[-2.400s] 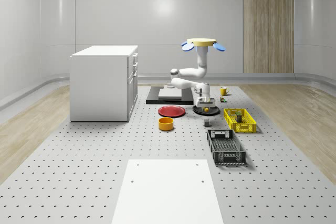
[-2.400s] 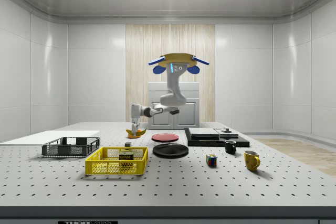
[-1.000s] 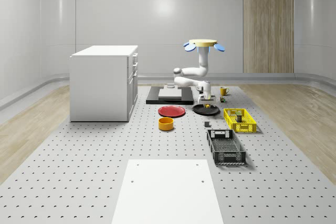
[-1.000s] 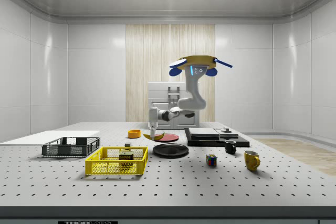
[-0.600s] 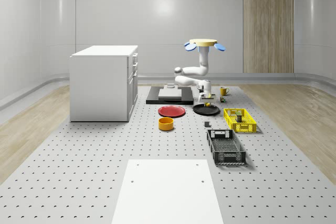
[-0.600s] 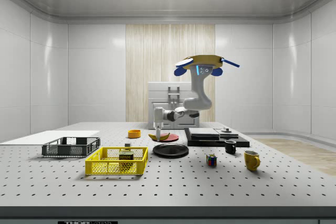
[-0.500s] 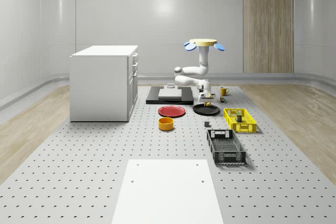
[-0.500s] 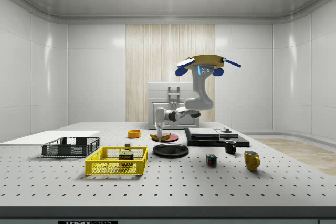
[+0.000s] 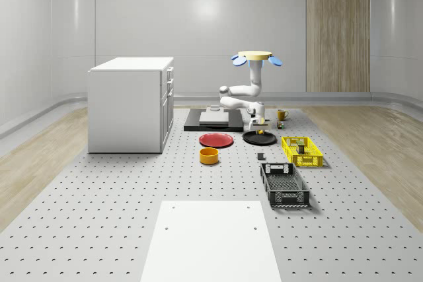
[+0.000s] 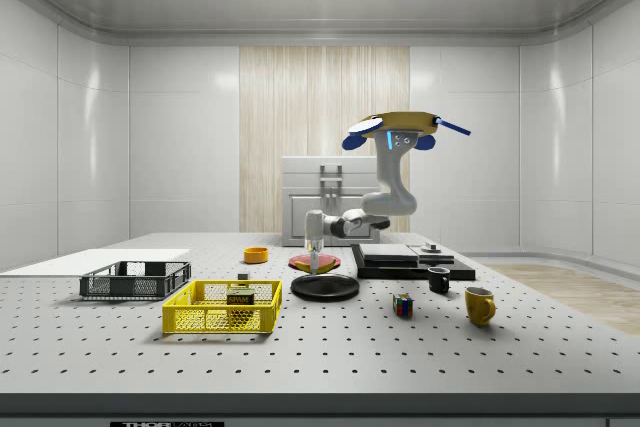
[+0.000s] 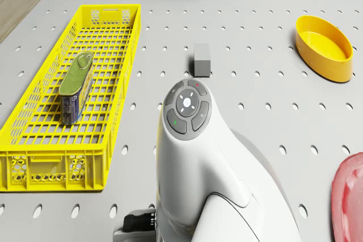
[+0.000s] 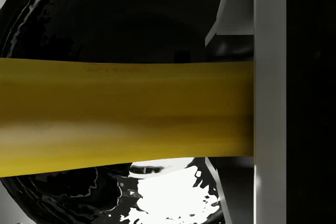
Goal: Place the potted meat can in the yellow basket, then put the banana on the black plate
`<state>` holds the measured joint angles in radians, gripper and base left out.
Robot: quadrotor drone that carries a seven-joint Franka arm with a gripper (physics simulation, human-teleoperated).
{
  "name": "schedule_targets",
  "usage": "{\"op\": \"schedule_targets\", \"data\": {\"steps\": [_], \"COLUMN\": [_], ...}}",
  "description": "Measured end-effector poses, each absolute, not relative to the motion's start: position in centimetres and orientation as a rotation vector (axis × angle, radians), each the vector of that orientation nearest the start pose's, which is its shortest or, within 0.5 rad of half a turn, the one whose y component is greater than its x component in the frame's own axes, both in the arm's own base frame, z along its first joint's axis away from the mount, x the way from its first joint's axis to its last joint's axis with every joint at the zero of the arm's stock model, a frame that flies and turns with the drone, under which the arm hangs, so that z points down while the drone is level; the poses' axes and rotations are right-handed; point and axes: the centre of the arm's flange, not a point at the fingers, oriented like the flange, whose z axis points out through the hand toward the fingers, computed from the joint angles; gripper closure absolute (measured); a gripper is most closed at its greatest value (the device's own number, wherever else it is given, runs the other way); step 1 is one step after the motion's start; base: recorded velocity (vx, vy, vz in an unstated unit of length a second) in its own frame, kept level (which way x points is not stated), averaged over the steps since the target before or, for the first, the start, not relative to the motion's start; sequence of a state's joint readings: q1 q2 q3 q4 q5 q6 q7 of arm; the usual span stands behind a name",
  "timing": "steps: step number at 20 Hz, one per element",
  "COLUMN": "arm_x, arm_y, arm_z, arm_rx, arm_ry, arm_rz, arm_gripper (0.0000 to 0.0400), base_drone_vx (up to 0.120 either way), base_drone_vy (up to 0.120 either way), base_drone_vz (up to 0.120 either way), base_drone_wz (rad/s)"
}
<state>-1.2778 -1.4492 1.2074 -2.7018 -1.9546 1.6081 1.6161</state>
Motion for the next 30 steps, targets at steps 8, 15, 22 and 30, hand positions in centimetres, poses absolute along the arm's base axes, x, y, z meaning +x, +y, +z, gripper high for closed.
{"op": "schedule_targets", "data": {"steps": [8, 15, 22, 30], "arm_x": [33.9, 33.0, 32.7, 32.7], "arm_y": [1.0, 1.0, 1.0, 1.0], "arm_z": [57.7, 59.4, 57.7, 54.8], "arm_rx": [-0.004, -0.003, 0.0, 0.001], "arm_ry": [0.002, 0.001, -0.001, -0.002], "arm_rz": [0.748, 0.758, 0.778, 0.784], "arm_gripper": [0.0211, 0.0129, 0.0022, 0.0003], "base_drone_vx": [0.0, 0.0, 0.0, 0.0], "base_drone_vy": [0.0, 0.0, 0.0, 0.0], "base_drone_vz": [0.0, 0.0, 0.0, 0.0], "base_drone_wz": [0.0, 0.0, 0.0, 0.0]}}
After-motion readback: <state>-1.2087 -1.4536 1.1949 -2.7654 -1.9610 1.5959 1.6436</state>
